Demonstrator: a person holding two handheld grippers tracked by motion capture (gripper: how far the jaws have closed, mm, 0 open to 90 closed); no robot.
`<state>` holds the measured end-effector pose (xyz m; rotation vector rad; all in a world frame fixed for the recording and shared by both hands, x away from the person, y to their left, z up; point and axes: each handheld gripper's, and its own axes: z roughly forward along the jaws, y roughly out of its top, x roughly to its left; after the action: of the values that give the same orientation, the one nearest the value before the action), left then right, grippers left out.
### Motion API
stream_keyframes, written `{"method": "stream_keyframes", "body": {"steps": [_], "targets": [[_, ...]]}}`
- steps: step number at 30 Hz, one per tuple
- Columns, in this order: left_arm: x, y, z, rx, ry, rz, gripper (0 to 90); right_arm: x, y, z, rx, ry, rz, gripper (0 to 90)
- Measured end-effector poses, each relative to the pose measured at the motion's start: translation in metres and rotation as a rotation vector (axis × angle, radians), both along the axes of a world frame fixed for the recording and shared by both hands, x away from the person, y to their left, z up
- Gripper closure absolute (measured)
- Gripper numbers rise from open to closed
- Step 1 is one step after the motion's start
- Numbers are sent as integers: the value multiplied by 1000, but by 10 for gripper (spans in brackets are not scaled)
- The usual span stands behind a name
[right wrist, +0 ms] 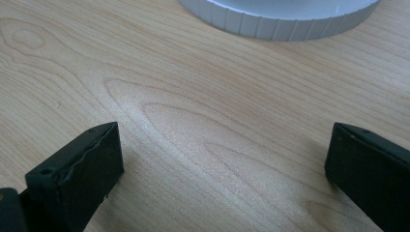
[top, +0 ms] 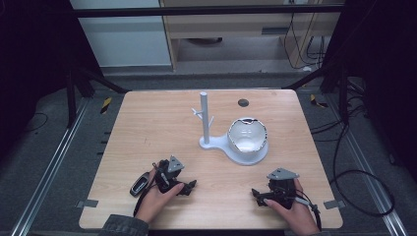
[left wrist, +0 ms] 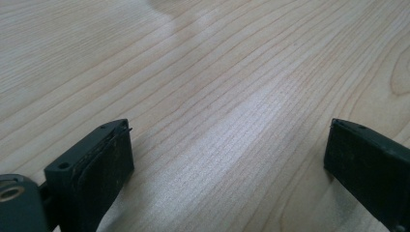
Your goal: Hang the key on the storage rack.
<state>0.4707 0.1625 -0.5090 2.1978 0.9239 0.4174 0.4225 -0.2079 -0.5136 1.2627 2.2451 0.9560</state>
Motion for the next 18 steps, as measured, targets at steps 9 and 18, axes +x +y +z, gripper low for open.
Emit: {"method": "stream_keyframes", "body": {"steps": [9,18], "targets": [[-1,0,0,-1,3,0,24,0,0,0,2,2,-1,4],[-1,5,4,25,21,-31,40,0,0,0,-1,-1,1,4]]}}
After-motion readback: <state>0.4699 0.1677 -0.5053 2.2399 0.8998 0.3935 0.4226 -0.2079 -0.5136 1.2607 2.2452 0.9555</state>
